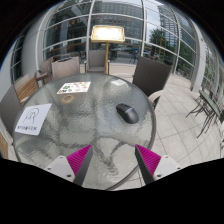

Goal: Arrange mouse

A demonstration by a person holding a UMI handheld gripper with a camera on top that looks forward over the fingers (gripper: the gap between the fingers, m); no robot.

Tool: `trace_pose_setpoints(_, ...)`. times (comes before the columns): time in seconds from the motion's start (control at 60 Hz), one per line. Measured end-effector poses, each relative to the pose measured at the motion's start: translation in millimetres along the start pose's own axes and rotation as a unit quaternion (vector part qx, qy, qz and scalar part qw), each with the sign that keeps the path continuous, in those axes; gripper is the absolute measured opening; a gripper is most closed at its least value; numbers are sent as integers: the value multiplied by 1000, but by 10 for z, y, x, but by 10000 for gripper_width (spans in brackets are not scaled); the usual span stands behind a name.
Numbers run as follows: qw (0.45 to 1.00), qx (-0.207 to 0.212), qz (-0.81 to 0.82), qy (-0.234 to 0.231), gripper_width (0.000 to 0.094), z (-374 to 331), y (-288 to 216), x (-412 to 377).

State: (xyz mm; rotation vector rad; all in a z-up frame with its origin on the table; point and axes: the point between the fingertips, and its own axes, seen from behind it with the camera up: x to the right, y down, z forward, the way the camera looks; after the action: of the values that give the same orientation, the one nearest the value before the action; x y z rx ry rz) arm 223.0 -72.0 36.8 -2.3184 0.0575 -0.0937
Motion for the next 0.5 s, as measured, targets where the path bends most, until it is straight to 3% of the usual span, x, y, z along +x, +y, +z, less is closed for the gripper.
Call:
trace_pose_setpoints(0.2,1000,-20,12,6,853,760,-156,580)
trace_pose_setpoints(0.5,1000,-23,-6,-8,827,1656,-819,783)
